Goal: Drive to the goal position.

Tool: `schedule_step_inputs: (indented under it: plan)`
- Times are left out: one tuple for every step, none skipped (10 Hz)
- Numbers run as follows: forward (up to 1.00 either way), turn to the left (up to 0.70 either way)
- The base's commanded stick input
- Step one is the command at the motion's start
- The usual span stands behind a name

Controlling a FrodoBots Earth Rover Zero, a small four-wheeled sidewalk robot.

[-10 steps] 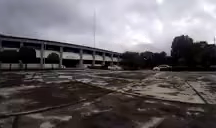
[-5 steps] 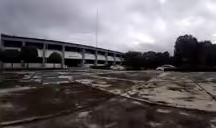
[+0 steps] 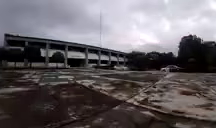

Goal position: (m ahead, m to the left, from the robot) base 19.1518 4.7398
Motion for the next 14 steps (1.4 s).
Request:
schedule_step_inputs:
  plan:
    - [0.70,0.00]
    - [0.70,0.00]
    - [0.70,0.00]
    - [0.70,0.00]
    - [0.70,0.00]
    - [0.70,0.00]
    - [0.70,0.00]
    - [0.70,0.00]
    - [0.70,0.00]
    - [0.70,0.00]
    - [0.70,0.00]
    - [0.70,0.00]
    - [0.70,0.00]
    - [0.70,0.00]
